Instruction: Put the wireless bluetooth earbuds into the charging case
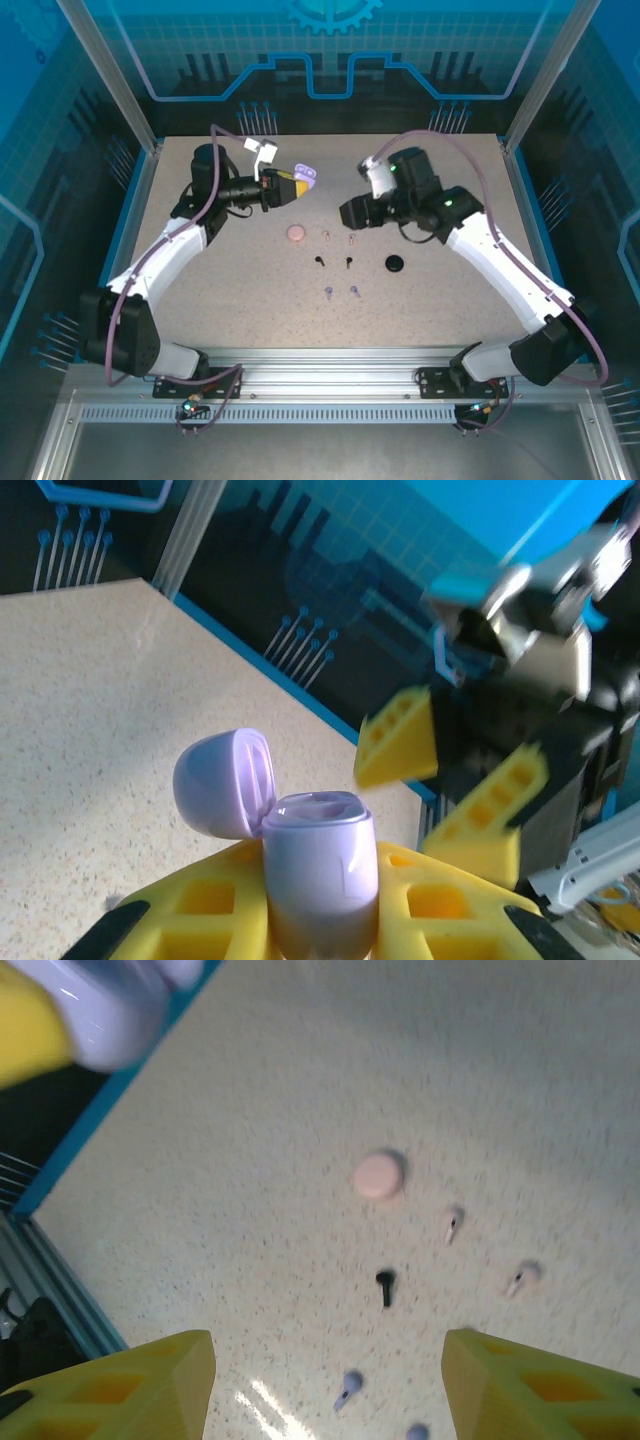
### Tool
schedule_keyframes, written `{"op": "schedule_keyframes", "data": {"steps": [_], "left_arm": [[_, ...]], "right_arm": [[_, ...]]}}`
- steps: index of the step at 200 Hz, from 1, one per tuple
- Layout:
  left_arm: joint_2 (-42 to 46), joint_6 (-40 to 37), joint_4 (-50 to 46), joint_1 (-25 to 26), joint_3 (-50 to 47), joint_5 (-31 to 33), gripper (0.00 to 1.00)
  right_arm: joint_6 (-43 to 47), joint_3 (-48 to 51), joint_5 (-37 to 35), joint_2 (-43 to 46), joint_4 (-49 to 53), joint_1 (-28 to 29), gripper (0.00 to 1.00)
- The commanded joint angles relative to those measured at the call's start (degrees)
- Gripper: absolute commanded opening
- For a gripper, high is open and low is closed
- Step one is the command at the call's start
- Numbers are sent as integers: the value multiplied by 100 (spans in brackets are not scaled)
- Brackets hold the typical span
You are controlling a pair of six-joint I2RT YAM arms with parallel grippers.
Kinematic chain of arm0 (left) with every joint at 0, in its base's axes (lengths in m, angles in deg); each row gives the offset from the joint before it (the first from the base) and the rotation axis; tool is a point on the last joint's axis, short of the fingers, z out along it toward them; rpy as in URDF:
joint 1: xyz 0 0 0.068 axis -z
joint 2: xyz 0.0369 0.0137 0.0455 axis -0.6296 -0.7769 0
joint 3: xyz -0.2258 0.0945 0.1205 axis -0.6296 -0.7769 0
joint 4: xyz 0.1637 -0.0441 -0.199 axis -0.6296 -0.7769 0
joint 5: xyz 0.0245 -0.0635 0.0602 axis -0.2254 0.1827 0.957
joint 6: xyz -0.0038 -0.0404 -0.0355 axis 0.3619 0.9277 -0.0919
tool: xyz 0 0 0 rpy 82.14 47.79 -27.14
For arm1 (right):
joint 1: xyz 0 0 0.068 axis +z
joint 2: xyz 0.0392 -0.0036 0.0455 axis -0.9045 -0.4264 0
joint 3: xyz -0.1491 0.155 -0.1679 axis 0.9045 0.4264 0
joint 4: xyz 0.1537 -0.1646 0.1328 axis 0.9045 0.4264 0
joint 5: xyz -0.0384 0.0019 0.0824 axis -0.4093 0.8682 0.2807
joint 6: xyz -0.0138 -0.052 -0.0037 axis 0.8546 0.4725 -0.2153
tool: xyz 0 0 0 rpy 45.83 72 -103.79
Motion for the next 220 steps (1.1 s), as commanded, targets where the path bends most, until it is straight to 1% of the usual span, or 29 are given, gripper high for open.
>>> {"op": "schedule_keyframes", "data": {"steps": [1, 22, 35, 64, 91, 120, 153, 181, 220], "left_arm": [[363, 479, 1207, 51, -493, 367, 0], [674, 617, 1745, 106, -946, 712, 0], [843, 655, 2040, 150, -1192, 951, 0], [1217, 613, 2668, 261, -1711, 1638, 0], [1539, 497, 3096, 328, -2071, 2201, 0], [1813, 424, 3122, 328, -2247, 2902, 0], [1875, 389, 3009, 337, -2182, 2946, 0], [1924, 411, 3040, 337, -2234, 3058, 0], [1949, 426, 3075, 337, -2288, 3067, 0]], "right_arm": [[-1098, 473, -1213, 156, -12, 511, 62], [-1863, 961, -1826, 241, -122, 892, 62], [-2141, 1176, -1975, 195, -233, 1125, 62], [-2722, 1142, -2507, -309, 27, 1605, 62], [-3103, 995, -2696, -915, 120, 1858, 61], [-3476, 798, -2789, -1570, 188, 2049, 59], [-3784, 557, -2855, -2188, 255, 2247, 56], [-4049, 400, -2936, -2609, 366, 2371, 51], [-4240, 212, -2931, -3071, 358, 2419, 45]]}}
